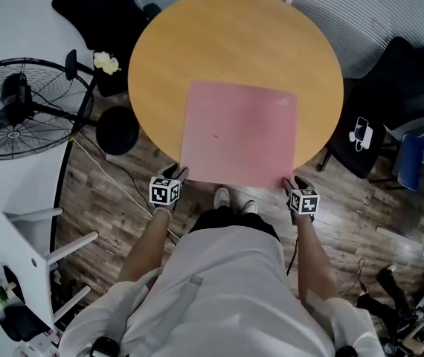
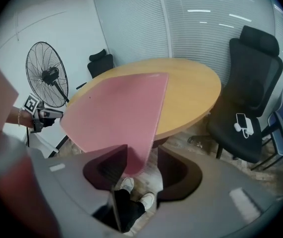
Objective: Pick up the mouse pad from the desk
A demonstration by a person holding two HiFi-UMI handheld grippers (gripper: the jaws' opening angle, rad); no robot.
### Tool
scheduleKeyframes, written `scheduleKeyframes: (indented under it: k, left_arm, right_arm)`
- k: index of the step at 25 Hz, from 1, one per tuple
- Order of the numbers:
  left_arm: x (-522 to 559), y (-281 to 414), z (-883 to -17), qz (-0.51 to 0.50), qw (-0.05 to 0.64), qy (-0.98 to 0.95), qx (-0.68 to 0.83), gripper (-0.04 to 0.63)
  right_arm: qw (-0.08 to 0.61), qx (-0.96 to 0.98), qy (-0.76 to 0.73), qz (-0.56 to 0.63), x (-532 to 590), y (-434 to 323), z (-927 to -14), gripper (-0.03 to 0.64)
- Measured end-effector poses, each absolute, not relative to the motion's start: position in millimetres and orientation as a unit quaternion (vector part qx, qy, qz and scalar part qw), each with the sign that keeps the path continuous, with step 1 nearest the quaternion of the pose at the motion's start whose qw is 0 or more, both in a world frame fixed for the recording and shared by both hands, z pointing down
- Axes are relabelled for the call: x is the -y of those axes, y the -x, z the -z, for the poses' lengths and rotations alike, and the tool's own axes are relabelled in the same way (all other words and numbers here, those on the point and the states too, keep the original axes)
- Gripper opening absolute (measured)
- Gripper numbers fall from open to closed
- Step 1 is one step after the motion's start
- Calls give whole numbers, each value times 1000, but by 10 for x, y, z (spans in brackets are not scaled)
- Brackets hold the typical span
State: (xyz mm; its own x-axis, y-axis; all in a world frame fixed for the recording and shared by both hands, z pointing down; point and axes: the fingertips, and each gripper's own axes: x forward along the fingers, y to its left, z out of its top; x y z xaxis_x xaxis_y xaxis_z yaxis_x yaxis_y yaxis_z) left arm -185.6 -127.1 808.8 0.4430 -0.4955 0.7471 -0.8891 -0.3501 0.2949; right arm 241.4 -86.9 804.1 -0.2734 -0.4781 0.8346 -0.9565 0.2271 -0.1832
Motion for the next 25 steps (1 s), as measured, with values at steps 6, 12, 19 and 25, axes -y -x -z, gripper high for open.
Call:
scheduleKeyframes:
  k: [6,12,19,25]
  left_arm:
    - [1283,1841,-8140,-254,378,-783,425,183]
    - [1282,1816,-8162,-236,402,-788,402,181]
    - [1266,1753,-8115,-244,394,-796,390,124]
    - [1267,1798,-8069,-251,376,-798,399,32]
  right_arm:
    - [313,714,-485,-397,837,-2365,-8171,227]
    - [273,716,-478,-430,840,-2318,-8216,204]
    - [277,715,-490,-415,834,-2405,-8180,67]
    - [279,720,-490,-405,810,-2427,-8135,21]
